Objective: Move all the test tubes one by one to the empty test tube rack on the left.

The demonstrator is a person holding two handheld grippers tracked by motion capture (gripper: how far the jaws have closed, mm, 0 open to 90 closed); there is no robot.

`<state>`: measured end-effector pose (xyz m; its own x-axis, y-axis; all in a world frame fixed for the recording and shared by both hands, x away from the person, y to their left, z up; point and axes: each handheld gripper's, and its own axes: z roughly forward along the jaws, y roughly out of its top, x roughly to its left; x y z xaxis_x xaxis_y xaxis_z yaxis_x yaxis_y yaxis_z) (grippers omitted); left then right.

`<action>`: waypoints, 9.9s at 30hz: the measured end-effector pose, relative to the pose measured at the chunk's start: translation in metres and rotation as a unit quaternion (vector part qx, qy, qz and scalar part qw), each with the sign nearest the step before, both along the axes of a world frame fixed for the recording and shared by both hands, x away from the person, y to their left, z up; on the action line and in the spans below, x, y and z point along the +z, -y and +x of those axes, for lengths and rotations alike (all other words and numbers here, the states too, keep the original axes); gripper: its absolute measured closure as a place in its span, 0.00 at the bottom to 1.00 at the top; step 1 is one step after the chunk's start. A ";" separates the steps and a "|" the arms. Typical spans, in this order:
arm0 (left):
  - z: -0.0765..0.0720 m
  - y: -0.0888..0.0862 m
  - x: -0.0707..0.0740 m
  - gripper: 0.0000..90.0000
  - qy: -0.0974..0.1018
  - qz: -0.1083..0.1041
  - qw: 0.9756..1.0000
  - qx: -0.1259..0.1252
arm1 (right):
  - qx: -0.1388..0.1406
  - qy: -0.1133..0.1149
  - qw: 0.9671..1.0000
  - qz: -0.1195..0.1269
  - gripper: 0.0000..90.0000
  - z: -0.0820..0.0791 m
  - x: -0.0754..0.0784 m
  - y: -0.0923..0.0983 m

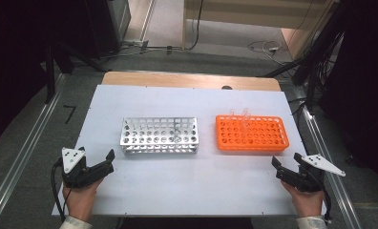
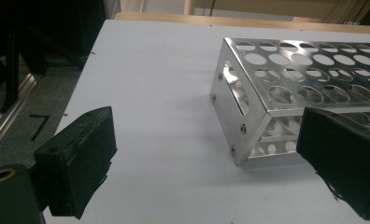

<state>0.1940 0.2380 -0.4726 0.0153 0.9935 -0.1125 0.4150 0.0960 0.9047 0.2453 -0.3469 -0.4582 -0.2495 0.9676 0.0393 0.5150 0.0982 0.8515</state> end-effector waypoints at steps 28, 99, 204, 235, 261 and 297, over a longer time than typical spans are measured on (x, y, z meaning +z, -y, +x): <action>0.003 0.005 -0.001 0.06 -0.003 0.001 1.000 -0.002 | 0.039 0.012 0.999 -0.016 0.21 0.021 0.002 -0.029; -0.001 0.013 0.006 0.06 0.001 -0.005 1.000 -0.025 | 0.089 0.065 0.994 -0.024 0.81 0.069 0.018 -0.097; 0.011 0.094 0.067 0.83 0.034 -0.007 0.980 -0.195 | 0.301 0.000 0.953 -0.008 0.44 0.010 0.009 -0.187; 0.036 0.041 0.069 0.83 0.041 0.025 0.995 -0.090 | 0.293 -0.003 0.956 -0.006 0.43 0.013 0.009 -0.182; 0.050 0.042 0.034 0.83 -0.004 0.041 0.996 -0.079 | 0.294 -0.003 0.956 -0.007 0.43 0.013 0.009 -0.182; 0.031 0.055 0.044 0.17 0.015 -0.002 0.995 -0.100 | 0.216 0.017 0.976 -0.020 0.43 0.029 0.012 -0.147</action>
<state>0.2247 0.1833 -0.4282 0.2164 0.9697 -0.1133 0.3986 0.0182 0.9170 0.2744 -0.2000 -0.4462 -0.6353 0.7722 -0.0107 0.3904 0.3331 0.8583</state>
